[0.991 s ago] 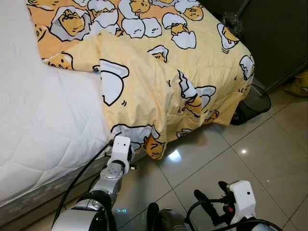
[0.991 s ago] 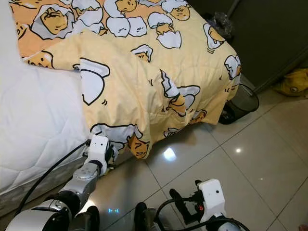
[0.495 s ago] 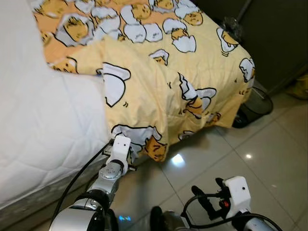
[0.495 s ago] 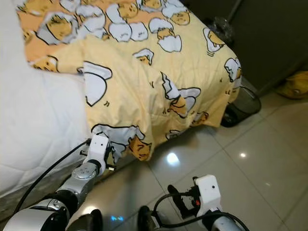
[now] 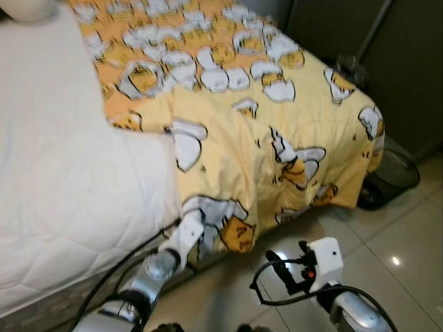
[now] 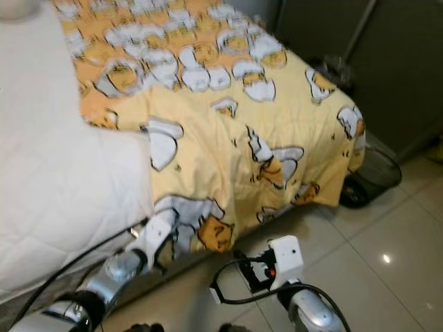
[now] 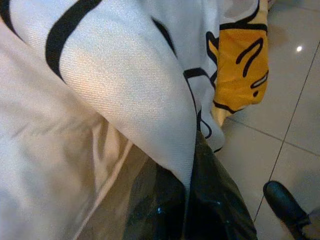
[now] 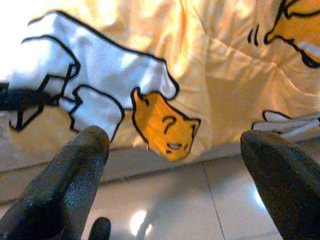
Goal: Clean up the room
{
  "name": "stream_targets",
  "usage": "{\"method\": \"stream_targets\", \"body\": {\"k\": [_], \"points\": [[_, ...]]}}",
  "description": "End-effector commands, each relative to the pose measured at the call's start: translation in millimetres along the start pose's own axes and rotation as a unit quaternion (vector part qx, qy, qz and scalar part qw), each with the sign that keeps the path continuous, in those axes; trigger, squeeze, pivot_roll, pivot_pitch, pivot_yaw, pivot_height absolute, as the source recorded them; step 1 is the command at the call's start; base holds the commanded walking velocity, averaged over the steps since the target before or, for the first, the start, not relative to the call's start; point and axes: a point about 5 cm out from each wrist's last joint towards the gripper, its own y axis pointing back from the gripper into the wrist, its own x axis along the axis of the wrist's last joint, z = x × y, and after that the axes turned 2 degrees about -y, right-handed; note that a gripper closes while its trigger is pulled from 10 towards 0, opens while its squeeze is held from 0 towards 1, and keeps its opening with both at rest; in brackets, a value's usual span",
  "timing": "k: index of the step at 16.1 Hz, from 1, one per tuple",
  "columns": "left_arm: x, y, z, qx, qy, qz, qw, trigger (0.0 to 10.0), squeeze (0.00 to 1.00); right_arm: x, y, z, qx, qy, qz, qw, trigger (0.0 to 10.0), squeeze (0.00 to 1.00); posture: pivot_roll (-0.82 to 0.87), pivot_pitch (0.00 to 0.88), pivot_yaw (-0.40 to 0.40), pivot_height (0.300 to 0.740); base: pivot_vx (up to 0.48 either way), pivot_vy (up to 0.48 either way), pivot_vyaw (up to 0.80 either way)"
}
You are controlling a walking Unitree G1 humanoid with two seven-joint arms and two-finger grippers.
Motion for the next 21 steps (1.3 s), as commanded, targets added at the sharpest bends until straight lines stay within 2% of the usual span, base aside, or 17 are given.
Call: {"method": "stream_targets", "body": {"k": [1,3,5,6,8,12,15,16,17,18,21], "points": [[-3,1.3,1.9,-0.006,0.004,0.000,1.000,10.0,0.00,-5,0.3,0.9,-0.003,0.004,-0.008,1.000,10.0,0.00,-0.02,0.078,-0.039,0.735,0.000,0.000,0.00],[4,0.0,1.1,-0.009,0.030,0.023,0.999,10.0,0.00,-4,-2.4,1.1,0.000,0.005,-0.005,1.000,10.0,0.00,-0.01,0.071,-0.035,0.735,0.000,0.000,0.00],[9,-0.5,-1.2,-0.006,0.014,0.037,0.999,10.0,0.00,-4,-4.7,2.9,0.001,0.005,-0.003,1.000,10.0,0.00,0.00,0.070,-0.031,0.735,0.000,0.000,0.00],[9,0.0,-2.7,-0.005,0.021,0.038,0.999,10.0,0.00,-6,-3.8,4.1,0.001,0.005,-0.003,1.000,10.0,0.00,0.00,0.068,-0.028,0.735,0.000,-0.480,0.00],[5,1.6,-2.9,-0.013,0.032,0.038,0.999,10.0,0.00,-9,-2.9,3.8,0.003,0.005,-0.007,1.000,10.0,0.00,-0.01,0.067,-0.024,0.735,0.000,-0.476,0.00],[-8,5.9,9.9,-0.053,0.048,0.026,0.997,10.0,0.00,-14,-2.3,0.9,0.011,0.004,-0.014,1.000,10.0,0.00,0.00,0.059,-0.017,0.735,0.000,-0.358,0.00],[-3,3.9,28.5,-0.086,-0.032,0.035,0.995,10.0,0.00,-14,-2.9,1.2,0.024,0.004,-0.019,1.000,10.0,0.00,0.00,0.051,-0.018,0.735,0.000,0.000,0.00],[-3,3.0,30.8,-0.088,-0.047,0.028,0.995,10.0,0.00,-14,-2.6,2.6,0.028,0.005,-0.022,0.999,10.0,0.00,0.00,0.048,-0.017,0.735,0.000,0.000,0.00],[-4,2.6,30.1,-0.083,-0.038,0.021,0.996,10.0,0.00,-13,-2.4,4.3,0.028,0.005,-0.023,0.999,10.0,0.00,0.00,0.047,-0.017,0.735,0.000,0.000,0.00],[-5,2.4,23.3,-0.060,0.000,0.013,0.998,10.0,0.00,-13,-2.6,6.3,0.025,0.005,-0.023,0.999,10.0,0.00,-0.01,0.043,-0.014,0.735,0.000,0.000,0.00],[-10,4.0,18.3,-0.048,0.015,0.006,0.999,10.0,0.00,-15,-2.6,5.7,0.024,0.004,-0.024,0.999,10.0,0.00,0.00,0.043,-0.015,0.735,0.000,0.000,0.00]]}}
